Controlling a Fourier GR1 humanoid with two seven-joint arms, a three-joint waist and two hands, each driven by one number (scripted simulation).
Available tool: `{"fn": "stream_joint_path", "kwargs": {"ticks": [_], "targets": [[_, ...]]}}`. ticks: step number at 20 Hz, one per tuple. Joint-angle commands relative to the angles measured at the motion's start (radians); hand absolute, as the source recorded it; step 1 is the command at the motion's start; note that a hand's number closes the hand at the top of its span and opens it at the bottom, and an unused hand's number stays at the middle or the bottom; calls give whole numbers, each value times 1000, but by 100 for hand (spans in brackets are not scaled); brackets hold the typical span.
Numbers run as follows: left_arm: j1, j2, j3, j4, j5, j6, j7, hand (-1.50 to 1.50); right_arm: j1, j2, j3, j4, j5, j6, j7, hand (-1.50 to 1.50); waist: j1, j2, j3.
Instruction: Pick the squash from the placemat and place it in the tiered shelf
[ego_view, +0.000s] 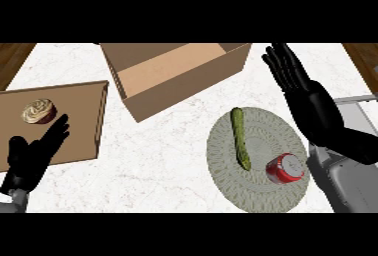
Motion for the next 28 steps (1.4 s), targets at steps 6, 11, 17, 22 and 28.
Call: {"fn": "stream_joint_path", "kwargs": {"ticks": [6,11,17,22,28], "targets": [[-245,-119,69,-107,43,80,5,0,-143,-104,-177,332,-25,86,3,150,17,27,13],[-232,-164,46,-107,55,91,30,0,-96,2,-290,521,-191,78,57,-150,29,32,15],[-221,-184,64,-108,27,92,55,0,-111,-102,-270,494,-199,357,16,-150,5,18,11],[-238,-210,36,-115,2,129,60,0,-184,-227,-129,400,-128,432,292,-150,1,14,9],[-224,-170,50,-137,27,87,88,0,-256,-400,86,262,230,451,385,-150,20,9,6]]}}
